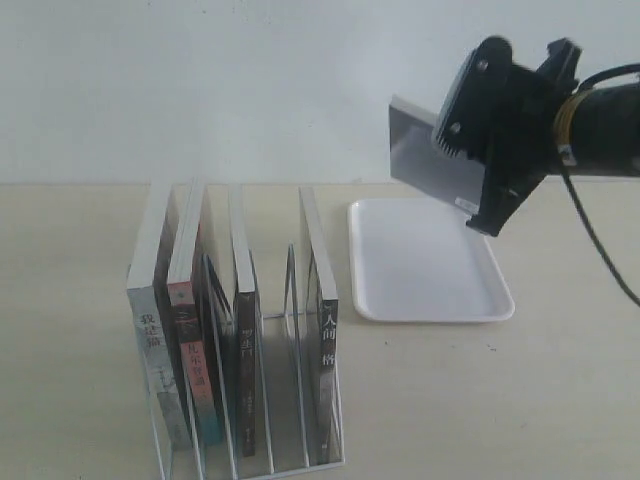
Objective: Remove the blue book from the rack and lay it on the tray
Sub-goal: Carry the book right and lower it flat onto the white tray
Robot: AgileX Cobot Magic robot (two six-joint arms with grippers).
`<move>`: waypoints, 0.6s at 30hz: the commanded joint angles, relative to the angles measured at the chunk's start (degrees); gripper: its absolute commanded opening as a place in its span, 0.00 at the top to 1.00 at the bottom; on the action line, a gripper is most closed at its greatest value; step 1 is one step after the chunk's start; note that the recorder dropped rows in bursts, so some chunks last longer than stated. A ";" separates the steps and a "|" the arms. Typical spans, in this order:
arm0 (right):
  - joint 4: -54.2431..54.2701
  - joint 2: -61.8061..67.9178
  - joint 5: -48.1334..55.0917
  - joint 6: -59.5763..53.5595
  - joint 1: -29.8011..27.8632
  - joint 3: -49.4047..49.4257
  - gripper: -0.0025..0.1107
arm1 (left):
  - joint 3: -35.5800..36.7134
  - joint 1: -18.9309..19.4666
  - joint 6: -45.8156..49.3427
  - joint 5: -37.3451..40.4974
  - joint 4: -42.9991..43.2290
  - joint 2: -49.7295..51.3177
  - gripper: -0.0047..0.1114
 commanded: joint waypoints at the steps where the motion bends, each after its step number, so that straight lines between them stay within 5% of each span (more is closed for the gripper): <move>1: -0.53 5.40 -5.71 -5.76 -0.66 -0.66 0.98 | 0.22 0.06 0.23 -0.05 0.18 -0.22 0.92; 18: -0.53 12.94 -7.53 -16.14 -0.66 -7.19 0.98 | 0.22 0.06 0.23 -0.05 0.18 -0.22 0.92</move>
